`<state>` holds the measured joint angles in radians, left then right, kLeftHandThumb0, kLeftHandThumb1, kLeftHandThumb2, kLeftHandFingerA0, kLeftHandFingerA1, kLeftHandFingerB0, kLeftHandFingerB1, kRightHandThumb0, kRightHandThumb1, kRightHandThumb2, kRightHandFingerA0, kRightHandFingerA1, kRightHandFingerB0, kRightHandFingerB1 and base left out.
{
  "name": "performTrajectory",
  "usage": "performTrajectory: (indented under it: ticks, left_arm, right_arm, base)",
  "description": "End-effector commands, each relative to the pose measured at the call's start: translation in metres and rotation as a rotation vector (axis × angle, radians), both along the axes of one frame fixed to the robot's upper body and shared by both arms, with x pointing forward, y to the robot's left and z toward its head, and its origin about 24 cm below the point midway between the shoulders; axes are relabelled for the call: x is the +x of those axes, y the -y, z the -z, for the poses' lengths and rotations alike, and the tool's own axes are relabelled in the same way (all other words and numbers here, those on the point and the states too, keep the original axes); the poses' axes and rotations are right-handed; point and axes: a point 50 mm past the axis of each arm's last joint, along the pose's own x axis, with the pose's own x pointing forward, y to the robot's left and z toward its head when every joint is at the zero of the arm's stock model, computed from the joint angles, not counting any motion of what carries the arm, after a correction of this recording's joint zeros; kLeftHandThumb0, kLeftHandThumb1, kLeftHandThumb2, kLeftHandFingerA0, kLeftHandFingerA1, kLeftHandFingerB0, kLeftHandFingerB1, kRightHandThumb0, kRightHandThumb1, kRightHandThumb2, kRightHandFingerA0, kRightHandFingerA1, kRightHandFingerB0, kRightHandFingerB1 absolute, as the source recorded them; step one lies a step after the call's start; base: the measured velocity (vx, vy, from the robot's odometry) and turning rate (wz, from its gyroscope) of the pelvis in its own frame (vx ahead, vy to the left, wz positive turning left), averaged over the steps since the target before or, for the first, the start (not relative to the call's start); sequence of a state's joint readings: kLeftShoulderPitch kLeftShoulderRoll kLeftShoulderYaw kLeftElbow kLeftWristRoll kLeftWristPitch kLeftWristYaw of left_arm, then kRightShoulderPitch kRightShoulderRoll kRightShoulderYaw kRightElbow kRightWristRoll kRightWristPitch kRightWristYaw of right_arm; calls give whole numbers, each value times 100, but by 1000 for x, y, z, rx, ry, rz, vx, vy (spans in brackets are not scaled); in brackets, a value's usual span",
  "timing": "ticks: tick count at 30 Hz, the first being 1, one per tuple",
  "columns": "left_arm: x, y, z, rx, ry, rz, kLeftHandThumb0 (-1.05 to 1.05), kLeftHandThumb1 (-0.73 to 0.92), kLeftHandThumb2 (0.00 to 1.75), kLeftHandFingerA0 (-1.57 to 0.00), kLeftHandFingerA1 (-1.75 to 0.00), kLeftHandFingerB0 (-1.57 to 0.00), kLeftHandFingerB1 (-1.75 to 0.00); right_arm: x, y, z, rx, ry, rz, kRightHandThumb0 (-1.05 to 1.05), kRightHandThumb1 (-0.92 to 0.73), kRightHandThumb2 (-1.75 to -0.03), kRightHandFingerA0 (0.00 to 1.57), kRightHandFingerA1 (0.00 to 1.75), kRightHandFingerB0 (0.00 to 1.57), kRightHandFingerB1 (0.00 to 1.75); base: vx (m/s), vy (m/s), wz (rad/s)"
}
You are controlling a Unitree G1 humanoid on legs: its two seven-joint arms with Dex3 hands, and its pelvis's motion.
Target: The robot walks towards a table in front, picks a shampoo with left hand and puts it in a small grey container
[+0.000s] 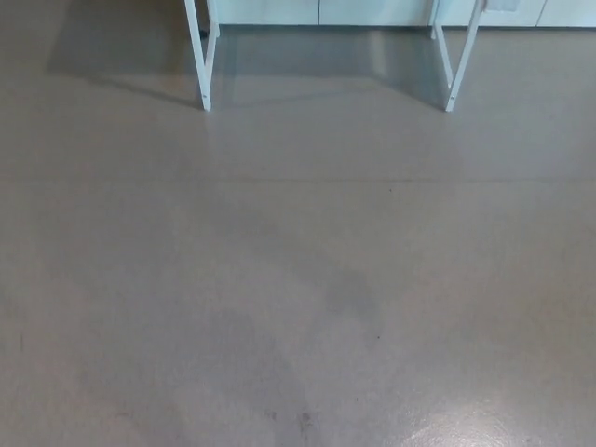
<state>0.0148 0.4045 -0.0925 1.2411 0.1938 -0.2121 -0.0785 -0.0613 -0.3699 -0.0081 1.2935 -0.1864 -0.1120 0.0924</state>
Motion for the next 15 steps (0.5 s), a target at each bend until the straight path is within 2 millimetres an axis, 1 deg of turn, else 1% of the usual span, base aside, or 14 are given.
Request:
performTrajectory:
  ticks: [1, 2, 3, 6, 7, 9, 12, 14, 15]
  left_arm:
    - [-5, -6, -3, 13, 1, 20, -46, 53, 86, -42, -62, -27, -49]
    - [-6, -6, -2, 2, -2, 7, -39, 70, 61, -45, -52, -34, -36]
    - [-7, -6, -2, -3, -1, 0, -39, 68, 60, -43, -46, -34, -36]
    - [-11, -7, -2, -28, 1, -46, -39, 68, 60, -43, -44, -35, -35]
    - [-13, -7, -1, -31, 2, -56, -40, 68, 61, -45, -44, -35, -36]
    - [-14, -8, -2, -35, 3, -48, -41, 69, 61, -44, -44, -33, -36]
    - [-20, -9, -2, -39, -4, -37, -42, 70, 61, -45, -44, -34, -36]
    - [-21, -9, -2, -45, 1, -36, -42, 70, 61, -45, -45, -34, -37]
    - [-22, -9, -2, -44, -4, -42, -42, 69, 60, -48, -46, -35, -37]
  right_arm:
    - [-5, 6, -2, 4, -3, 2, -40, -74, -61, 74, 47, 53, 39]
    - [-6, 6, -2, 6, -6, 5, -40, -73, -61, 74, 47, 53, 39]
    - [-6, 5, -2, 7, -7, 4, -38, -74, -61, 73, 48, 54, 40]
    - [-4, 5, -2, 9, -5, -7, -38, -73, -61, 73, 48, 53, 40]
    - [-5, 5, -2, 8, -9, -10, -38, -73, -61, 72, 47, 53, 40]
    - [-6, 5, -1, 12, -12, -8, -38, -73, -61, 72, 48, 53, 40]
    - [-9, 3, 1, 17, -35, -16, -38, -74, -62, 71, 47, 53, 40]
    - [-9, 3, 1, 20, -36, -9, -38, -74, -61, 71, 48, 53, 40]
    - [-10, 3, 1, 28, -33, -6, -37, -74, -62, 71, 49, 54, 41]
  base:
    - [0, 0, 0]
    - [0, 0, 0]
    - [99, -112, 4]
    - [0, -14, 2]
    - [-6, -19, 48]
    - [-3, 1, 0]
    - [26, 149, -6]
    - [66, 258, -15]
    - [145, 338, -30]
